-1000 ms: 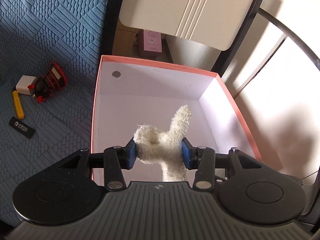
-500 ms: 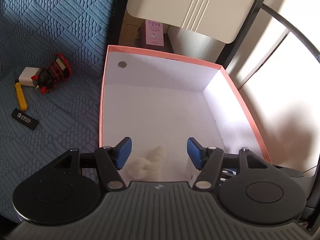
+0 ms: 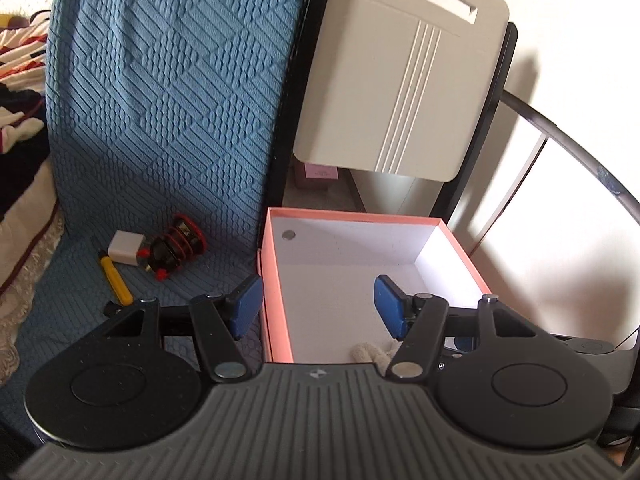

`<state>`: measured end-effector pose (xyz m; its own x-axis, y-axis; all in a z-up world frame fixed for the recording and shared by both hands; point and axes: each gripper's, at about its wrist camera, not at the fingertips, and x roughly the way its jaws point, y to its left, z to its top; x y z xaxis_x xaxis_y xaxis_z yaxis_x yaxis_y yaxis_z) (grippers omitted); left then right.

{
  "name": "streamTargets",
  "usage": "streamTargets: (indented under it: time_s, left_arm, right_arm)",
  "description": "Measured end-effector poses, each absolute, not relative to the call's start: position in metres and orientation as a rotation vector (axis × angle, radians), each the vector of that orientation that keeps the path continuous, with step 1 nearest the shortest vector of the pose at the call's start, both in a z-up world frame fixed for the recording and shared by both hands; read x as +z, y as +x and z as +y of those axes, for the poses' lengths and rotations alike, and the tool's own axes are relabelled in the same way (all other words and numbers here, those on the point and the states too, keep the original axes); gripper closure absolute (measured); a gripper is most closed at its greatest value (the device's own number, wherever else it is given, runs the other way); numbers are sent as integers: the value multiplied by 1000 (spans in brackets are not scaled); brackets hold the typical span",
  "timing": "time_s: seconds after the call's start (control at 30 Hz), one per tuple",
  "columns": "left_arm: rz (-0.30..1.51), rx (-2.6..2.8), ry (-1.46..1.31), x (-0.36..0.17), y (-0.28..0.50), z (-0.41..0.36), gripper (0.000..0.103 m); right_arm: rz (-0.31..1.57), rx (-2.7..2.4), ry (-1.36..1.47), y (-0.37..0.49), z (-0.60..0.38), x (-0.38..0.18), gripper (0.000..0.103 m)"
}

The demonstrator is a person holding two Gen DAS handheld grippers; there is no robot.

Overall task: Organize rigid objects
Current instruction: 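Open both grippers to drop the charger and plush toy into the box, then withdraw both open grippers from the box back toward the cushion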

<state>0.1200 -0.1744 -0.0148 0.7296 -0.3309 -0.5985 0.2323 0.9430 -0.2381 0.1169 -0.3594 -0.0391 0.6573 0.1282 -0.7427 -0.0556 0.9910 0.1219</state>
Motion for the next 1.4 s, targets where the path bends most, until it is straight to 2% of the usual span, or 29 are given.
streamTargets:
  time_s: [0.23,0.67,1.4]
  left_arm:
    - [598,-309,-160,12,93,-140,36]
    - [560,-280,-162,11,69,-74,36]
    - [571,-248,-180,-42,70,19,36]
  right_arm:
    - [775,141,49,100,-323,-18,53]
    - [734,200,57,80,-267,-18,53]
    - [772,247,-4,66,-176,-51,52]
